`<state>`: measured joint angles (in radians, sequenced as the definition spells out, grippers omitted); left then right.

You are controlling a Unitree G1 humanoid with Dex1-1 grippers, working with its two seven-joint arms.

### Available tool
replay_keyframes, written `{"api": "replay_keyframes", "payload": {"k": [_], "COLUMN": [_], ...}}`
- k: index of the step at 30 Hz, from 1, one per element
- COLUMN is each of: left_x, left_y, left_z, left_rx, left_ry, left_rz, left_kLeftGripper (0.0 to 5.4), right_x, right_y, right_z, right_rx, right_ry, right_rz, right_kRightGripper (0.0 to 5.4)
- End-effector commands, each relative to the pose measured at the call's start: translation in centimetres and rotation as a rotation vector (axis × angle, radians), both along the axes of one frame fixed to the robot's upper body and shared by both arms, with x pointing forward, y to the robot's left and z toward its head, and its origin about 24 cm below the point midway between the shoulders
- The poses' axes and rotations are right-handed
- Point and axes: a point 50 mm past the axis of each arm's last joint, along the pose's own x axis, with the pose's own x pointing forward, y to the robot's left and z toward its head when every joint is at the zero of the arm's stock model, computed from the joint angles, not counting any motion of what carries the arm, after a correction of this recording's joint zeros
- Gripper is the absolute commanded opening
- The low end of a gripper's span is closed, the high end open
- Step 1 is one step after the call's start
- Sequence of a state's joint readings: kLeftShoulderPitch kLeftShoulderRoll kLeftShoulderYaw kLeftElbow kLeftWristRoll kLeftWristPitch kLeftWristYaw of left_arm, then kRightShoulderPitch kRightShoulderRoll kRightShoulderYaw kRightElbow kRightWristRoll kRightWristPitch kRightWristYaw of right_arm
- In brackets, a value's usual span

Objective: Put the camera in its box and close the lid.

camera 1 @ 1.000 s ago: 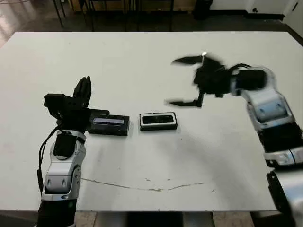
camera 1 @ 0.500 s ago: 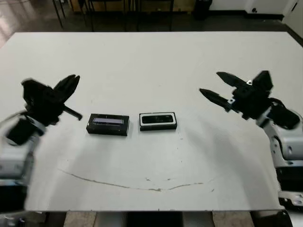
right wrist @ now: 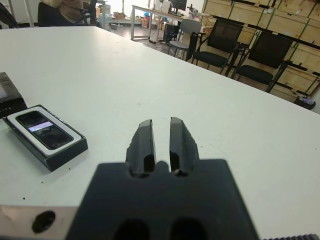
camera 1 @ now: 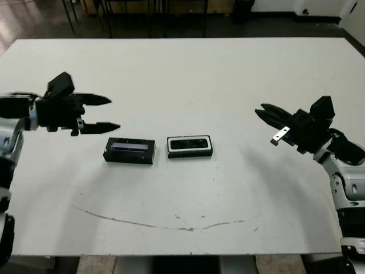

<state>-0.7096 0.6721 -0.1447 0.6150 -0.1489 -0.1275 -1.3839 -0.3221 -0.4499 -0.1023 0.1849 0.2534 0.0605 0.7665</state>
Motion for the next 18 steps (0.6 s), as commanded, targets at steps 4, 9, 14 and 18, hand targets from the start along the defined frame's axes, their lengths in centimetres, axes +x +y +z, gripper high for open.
{"api": "replay_keyframes", "payload": {"k": [4,9,14,18], "left_x": [0.1,0.3,0.3,0.1], "left_y": [-1.9,-2.5,-2.4,-2.5], "left_z": [-0.2,-0.4,-1.2,-1.7], "left_rx": [0.170,0.119,0.065,0.131], "left_ry": [-0.043,0.032,0.098,0.072], "left_rz": [-0.180,-0.233,-0.241,-0.249], "left_kLeftGripper": [5.34,5.38,5.38,5.38], "right_x": [-0.3,-0.3,-0.4,-0.5], "right_y": [-1.1,-1.1,-1.3,-1.4], "right_z": [-1.0,-1.2,-2.0,-2.1], "right_rx": [-0.027,-0.047,-0.025,-0.049], "right_ry": [0.026,0.029,0.054,0.053], "right_rz": [-0.053,-0.069,-0.068,-0.079], "right_kRightGripper": [0.00,0.00,0.00,0.00]}}
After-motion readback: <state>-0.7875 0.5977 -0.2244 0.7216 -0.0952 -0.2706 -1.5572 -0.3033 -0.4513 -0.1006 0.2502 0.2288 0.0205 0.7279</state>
